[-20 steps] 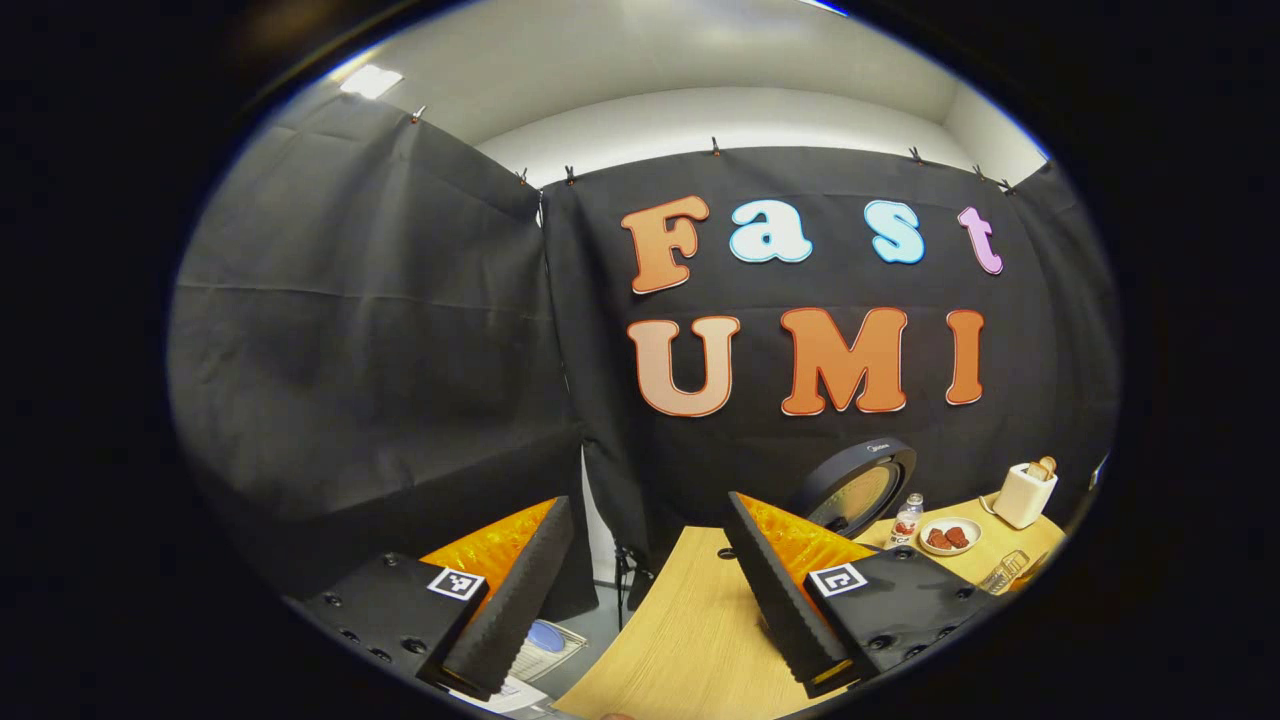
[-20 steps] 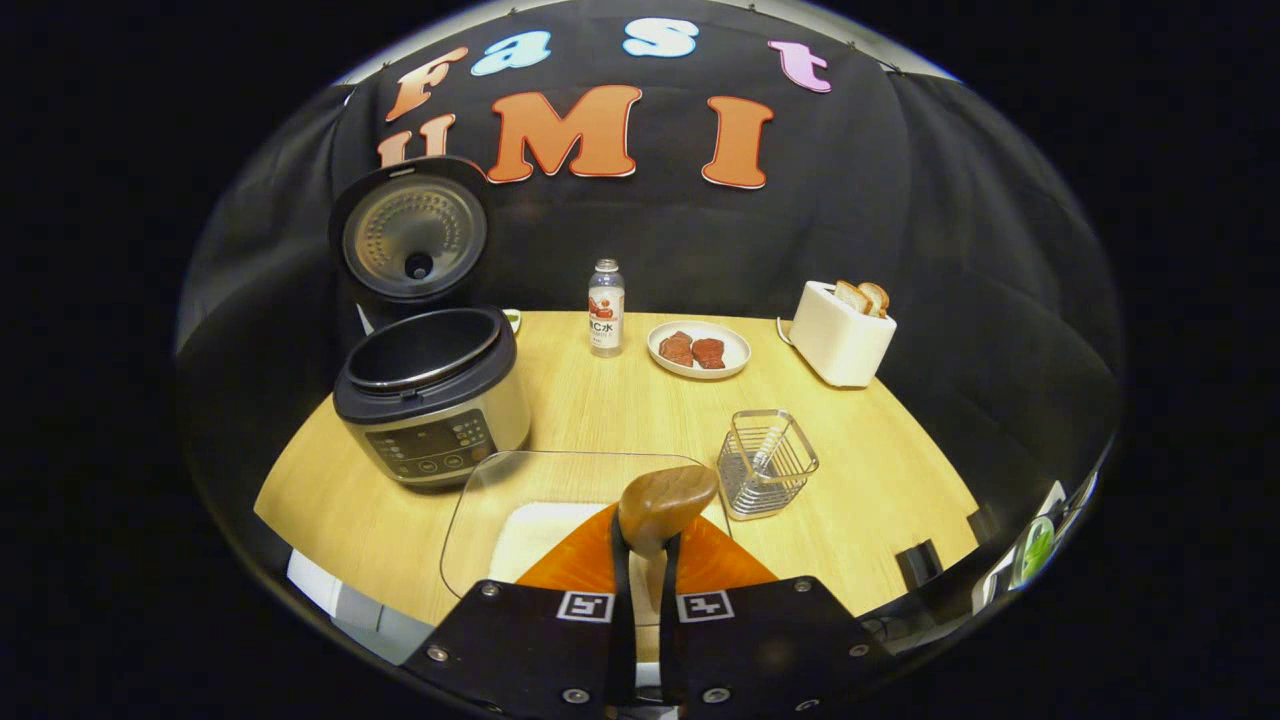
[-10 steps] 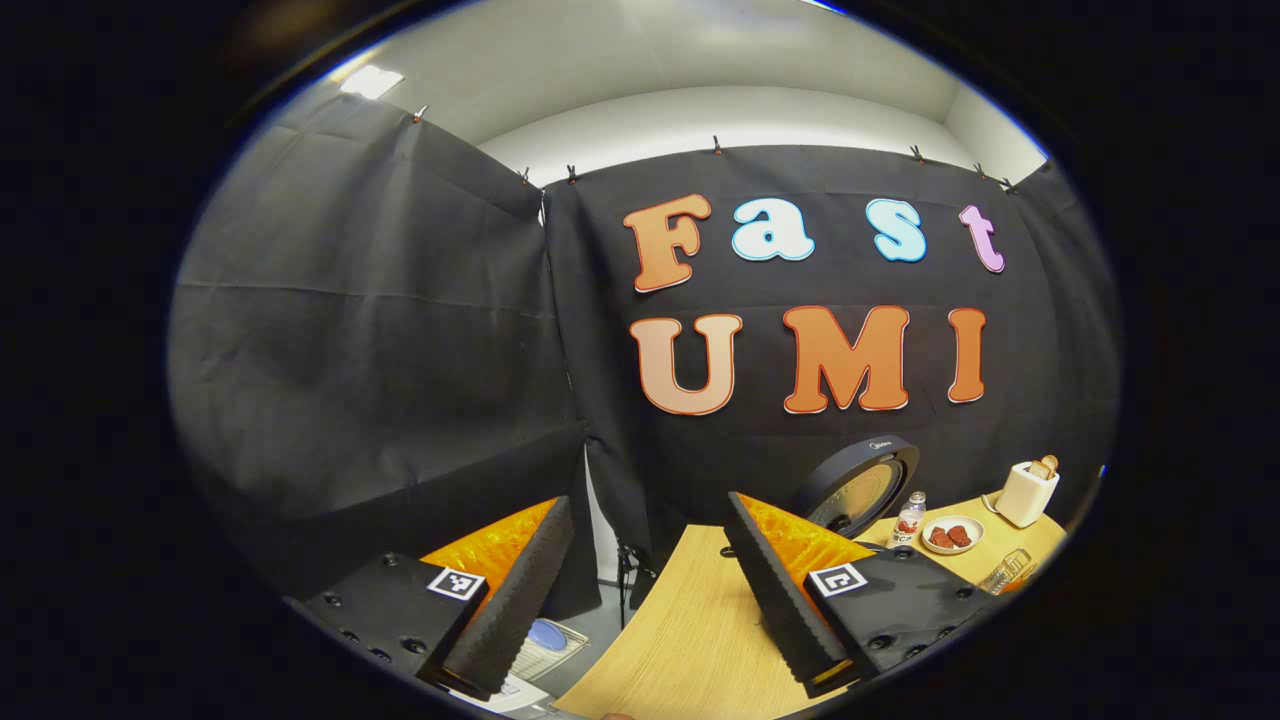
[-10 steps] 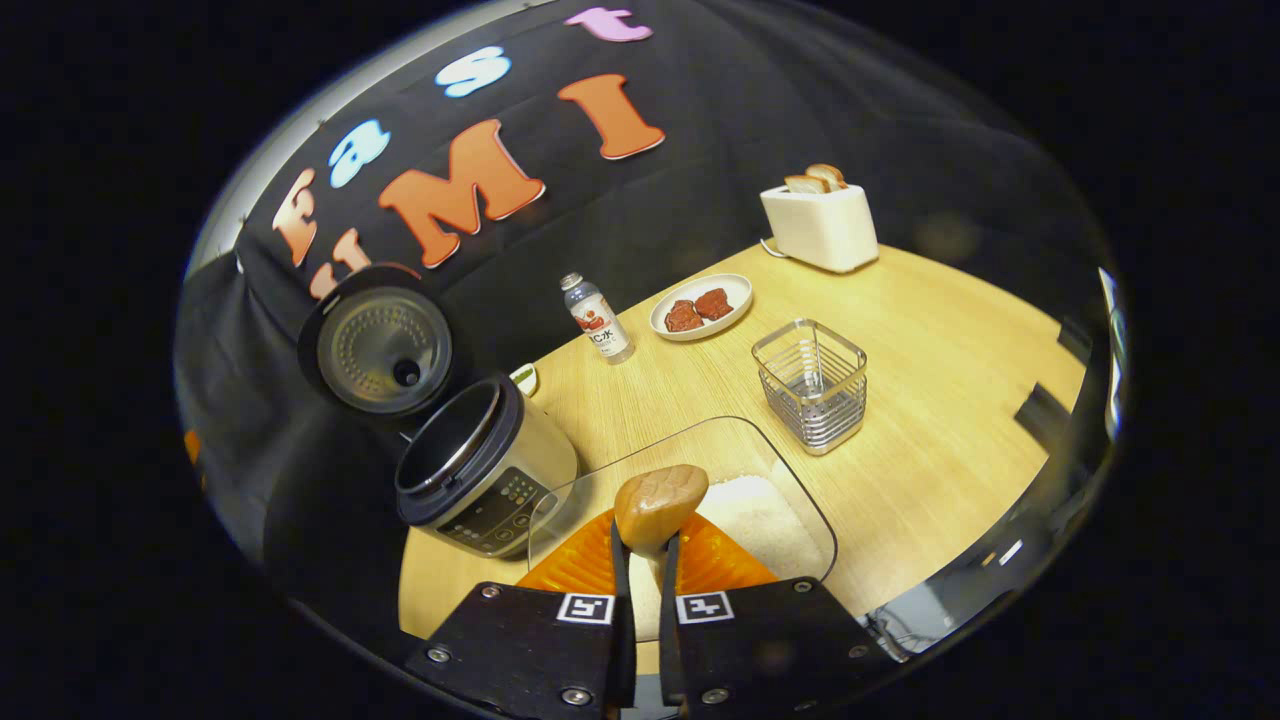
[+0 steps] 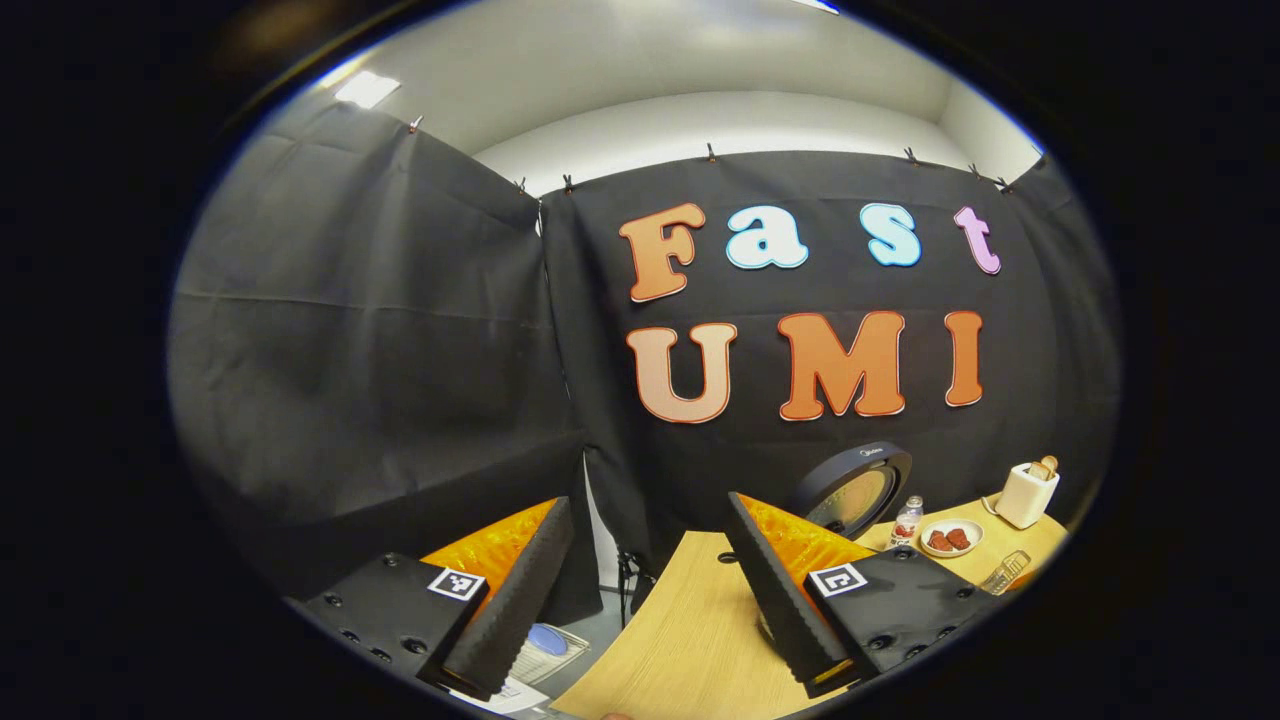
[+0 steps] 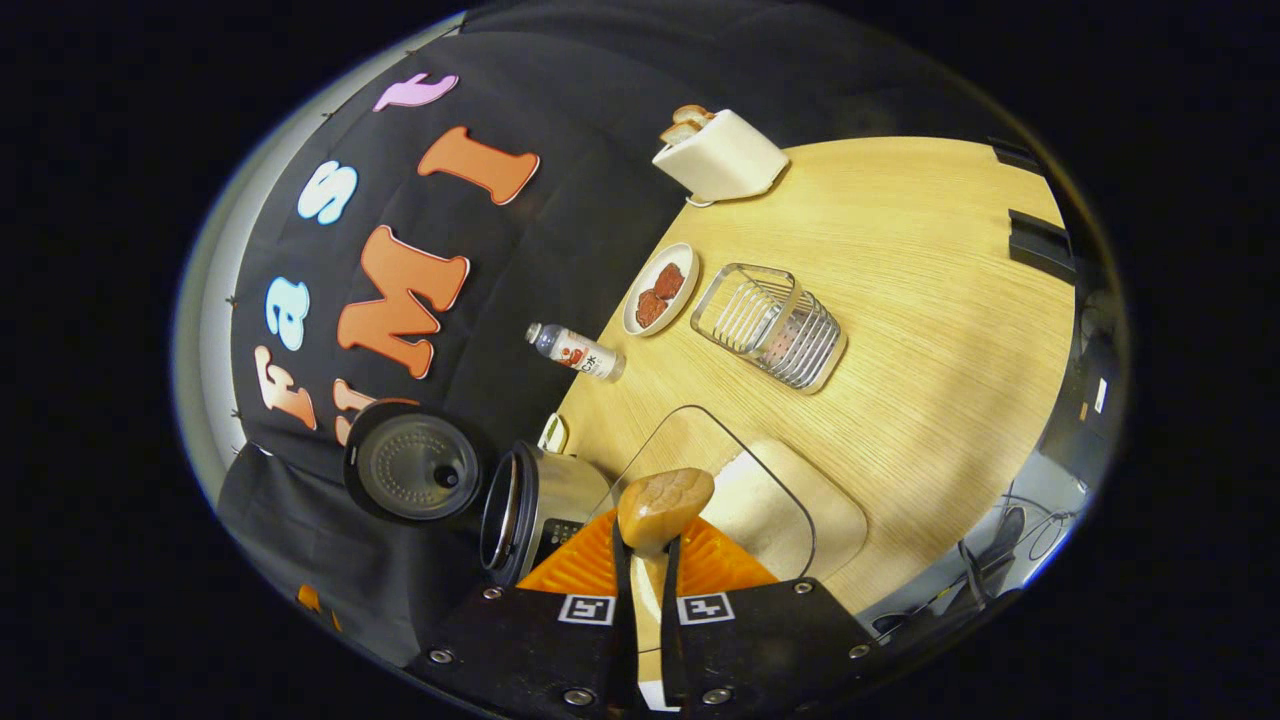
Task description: Close the left gripper, press the button to open the rice cooker; take a wooden spoon from the chopstick holder with the right hand, scoop a spoonful of rice and pour it into the rice cooker, then put the wooden spoon back into the chopstick holder.
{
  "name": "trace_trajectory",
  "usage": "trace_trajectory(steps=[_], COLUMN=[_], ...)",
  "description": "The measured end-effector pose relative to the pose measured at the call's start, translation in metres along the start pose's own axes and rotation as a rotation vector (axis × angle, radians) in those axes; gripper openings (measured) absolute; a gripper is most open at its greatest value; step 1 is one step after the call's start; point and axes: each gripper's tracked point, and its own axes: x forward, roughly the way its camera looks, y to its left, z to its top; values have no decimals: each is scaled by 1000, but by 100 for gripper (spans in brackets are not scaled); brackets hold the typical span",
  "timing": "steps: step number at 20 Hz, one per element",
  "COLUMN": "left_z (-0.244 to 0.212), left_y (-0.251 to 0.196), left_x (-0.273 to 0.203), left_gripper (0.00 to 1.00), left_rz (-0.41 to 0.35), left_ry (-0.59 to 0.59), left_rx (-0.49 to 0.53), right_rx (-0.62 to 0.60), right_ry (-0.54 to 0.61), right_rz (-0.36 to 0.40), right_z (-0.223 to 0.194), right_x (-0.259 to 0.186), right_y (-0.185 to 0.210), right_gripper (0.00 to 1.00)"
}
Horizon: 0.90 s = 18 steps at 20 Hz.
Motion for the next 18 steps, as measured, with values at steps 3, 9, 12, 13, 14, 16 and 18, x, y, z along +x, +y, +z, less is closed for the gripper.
trace_trajectory(steps=[3, 9, 12, 13, 14, 16, 18], left_z=[-1, -7, -7, -8, -8, -9, -11], left_y=[-3, -3, -1, -1, 0, 4, 5], left_x=[-2, -2, -4, -5, -4, -3, -4], left_gripper=[97, 100, 100, 100, 100, 100, 100], left_rz=[-6, -2, 8, 9, 14, 25, 27], left_ry=[-1, 15, 8, 8, 9, 12, 11], left_rx=[-9, -34, -29, -30, -31, -36, -36], right_rx=[57, 139, 175, 177, 174, 169, 174], right_ry=[-8, -3, 19, 21, 26, 32, 47], right_rz=[23, 49, 51, 54, 57, 74, 97], right_z=[11, 28, 32, 33, 34, 36, 37], right_x=[-9, -22, -27, -29, -30, -32, -33], right_y=[6, 23, 33, 39, 45, 60, 75], right_gripper=[9, 8, 8, 8, 8, 8, 8])
